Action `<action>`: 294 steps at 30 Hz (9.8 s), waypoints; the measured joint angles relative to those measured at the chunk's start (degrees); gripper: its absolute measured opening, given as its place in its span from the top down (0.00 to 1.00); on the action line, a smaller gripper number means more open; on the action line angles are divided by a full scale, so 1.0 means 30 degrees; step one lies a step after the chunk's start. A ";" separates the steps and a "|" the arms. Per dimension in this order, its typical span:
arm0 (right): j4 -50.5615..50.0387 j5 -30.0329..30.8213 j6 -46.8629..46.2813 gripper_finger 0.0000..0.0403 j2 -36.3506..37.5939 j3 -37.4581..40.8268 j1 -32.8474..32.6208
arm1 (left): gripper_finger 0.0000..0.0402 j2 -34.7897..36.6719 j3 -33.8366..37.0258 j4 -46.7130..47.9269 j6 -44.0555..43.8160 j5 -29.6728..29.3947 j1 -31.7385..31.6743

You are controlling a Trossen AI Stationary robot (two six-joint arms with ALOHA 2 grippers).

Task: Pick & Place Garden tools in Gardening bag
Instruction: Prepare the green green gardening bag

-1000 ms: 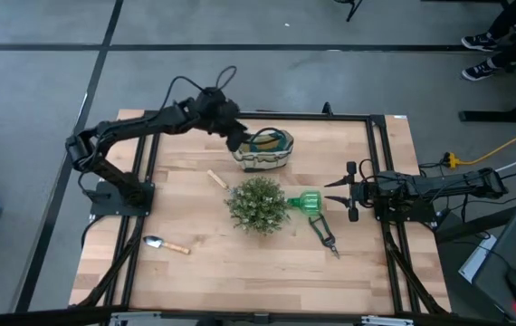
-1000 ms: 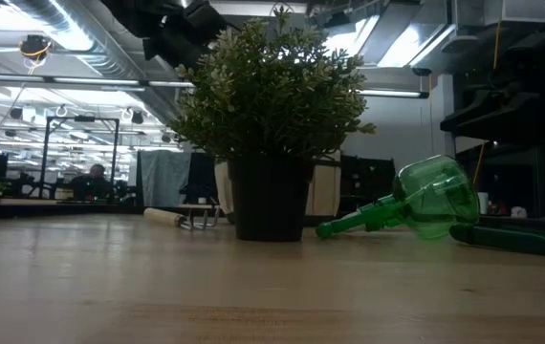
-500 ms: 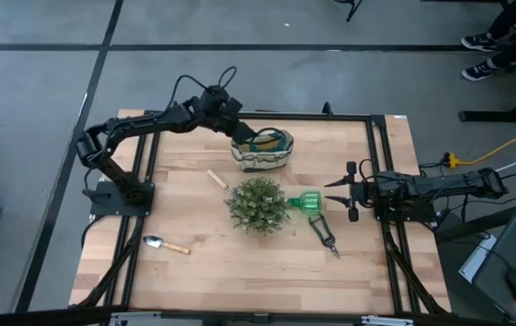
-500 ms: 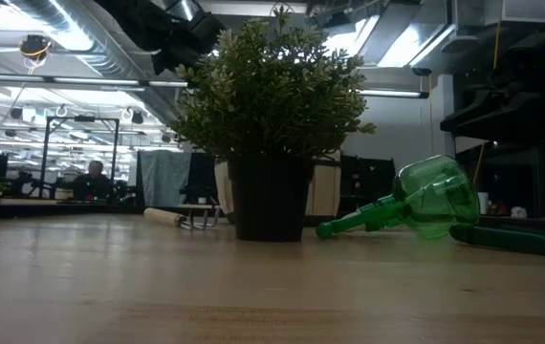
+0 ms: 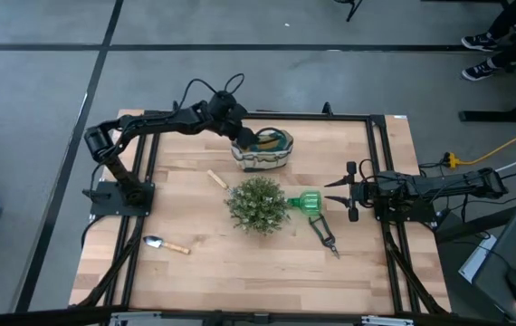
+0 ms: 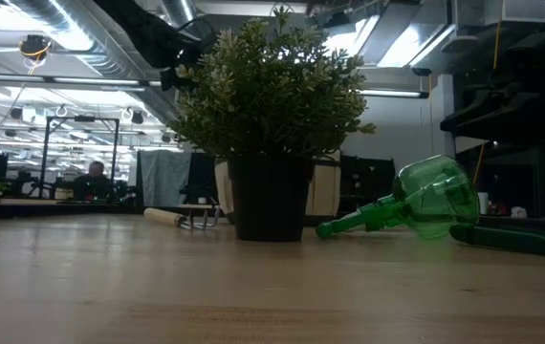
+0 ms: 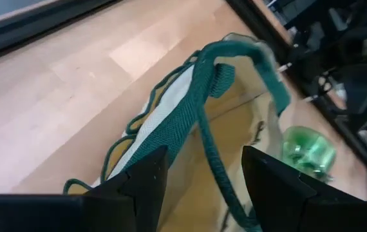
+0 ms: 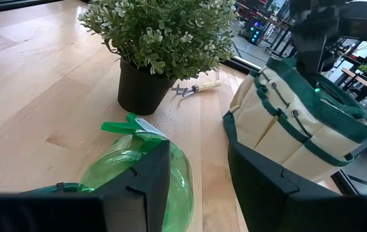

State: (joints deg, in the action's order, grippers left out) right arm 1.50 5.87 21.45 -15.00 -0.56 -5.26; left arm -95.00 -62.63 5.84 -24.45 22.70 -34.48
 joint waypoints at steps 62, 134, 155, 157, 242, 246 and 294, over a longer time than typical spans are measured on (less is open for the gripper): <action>0.0000 0.0000 0.0000 0.60 -0.0003 -0.0004 0.0000 | 0.97 0.2688 0.0415 -0.0880 2.0840 -1.0839 0.6417; 0.0000 0.0000 0.0000 0.60 0.0000 -0.0001 0.0000 | 0.58 -0.1726 -0.6900 0.9157 1.1585 -0.4700 0.2872; 0.0000 0.0000 0.0003 0.60 -0.0002 -0.0002 0.0004 | 0.82 -0.2856 -0.6892 0.8018 1.2896 -0.4722 0.3462; 0.0000 0.0000 0.0002 0.60 0.0000 -0.0005 0.0007 | 0.89 -0.2736 -0.6892 0.7985 1.2897 -0.4743 0.3462; 0.5158 0.6011 -0.4014 0.60 -0.0007 -0.0001 0.0015 | 0.99 0.0707 -0.6171 0.9970 1.3997 -0.8080 0.4963; 0.5151 0.6011 -0.4014 0.60 -0.0007 -0.0004 0.0015 | 0.98 0.0707 -0.6171 0.9962 1.4047 -0.8110 0.4963; -0.2214 -0.4167 -1.3216 0.60 -2.0018 -1.6007 0.9570 | 0.98 0.0699 -0.6171 0.7041 1.2889 -1.0183 0.5400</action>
State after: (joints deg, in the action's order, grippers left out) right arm -5.15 -6.63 -18.20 -75.06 -48.58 23.45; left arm -92.90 -81.14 26.96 14.22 -7.85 -18.28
